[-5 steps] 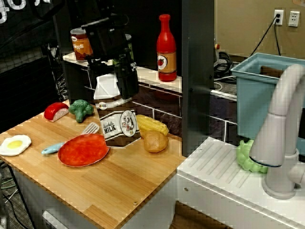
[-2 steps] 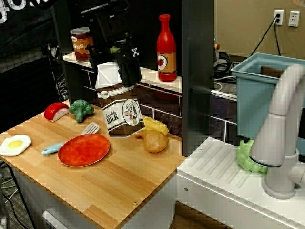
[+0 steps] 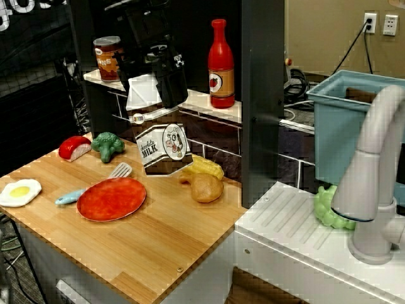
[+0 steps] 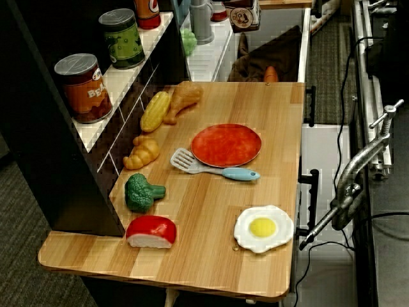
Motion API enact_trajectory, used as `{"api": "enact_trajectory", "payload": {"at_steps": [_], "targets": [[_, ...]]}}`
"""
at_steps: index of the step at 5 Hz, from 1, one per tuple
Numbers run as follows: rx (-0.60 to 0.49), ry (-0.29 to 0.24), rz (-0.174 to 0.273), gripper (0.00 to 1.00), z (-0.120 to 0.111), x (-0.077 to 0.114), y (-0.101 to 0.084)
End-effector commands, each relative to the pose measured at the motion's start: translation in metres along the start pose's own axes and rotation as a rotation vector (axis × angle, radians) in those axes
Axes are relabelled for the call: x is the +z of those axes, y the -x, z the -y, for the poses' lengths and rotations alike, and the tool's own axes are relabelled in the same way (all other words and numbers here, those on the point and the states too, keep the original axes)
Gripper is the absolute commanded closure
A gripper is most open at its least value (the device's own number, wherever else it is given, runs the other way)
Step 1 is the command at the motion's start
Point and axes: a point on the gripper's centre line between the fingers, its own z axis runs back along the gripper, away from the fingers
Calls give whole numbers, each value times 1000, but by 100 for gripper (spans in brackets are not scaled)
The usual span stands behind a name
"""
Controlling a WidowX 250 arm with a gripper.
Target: Lift milk box
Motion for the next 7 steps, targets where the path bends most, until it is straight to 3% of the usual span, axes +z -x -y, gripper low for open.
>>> {"api": "enact_trajectory", "payload": {"at_steps": [1,7], "targets": [[-14,-43,74,100,2,23,-1],[3,-33,79,100,-3,27,-4]]}}
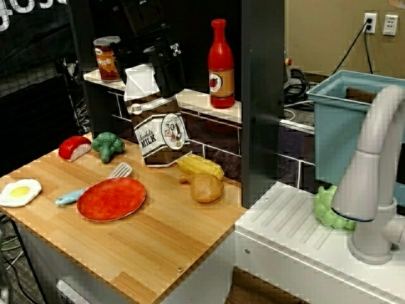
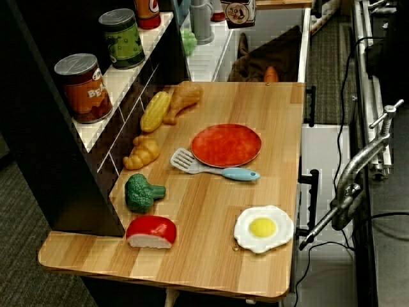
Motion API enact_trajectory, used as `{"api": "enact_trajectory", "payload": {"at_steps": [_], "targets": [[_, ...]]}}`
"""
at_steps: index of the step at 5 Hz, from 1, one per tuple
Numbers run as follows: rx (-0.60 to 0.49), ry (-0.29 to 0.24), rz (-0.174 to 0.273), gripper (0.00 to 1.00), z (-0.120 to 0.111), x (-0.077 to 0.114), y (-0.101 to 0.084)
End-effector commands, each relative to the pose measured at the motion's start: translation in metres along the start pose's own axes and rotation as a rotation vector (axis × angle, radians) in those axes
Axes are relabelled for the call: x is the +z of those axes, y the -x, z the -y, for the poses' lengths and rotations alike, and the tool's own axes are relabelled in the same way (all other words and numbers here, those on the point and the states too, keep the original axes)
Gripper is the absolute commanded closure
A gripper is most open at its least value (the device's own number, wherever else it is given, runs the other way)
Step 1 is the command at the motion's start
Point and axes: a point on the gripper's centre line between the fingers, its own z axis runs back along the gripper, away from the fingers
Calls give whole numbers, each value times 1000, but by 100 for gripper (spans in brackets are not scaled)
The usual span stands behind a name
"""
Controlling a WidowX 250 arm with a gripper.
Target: Lift milk box
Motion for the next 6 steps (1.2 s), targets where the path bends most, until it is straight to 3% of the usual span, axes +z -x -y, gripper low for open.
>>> {"api": "enact_trajectory", "payload": {"at_steps": [1,6], "targets": [[-8,-24,47,100,-1,17,-2],[4,-15,52,100,-5,20,-3]]}}
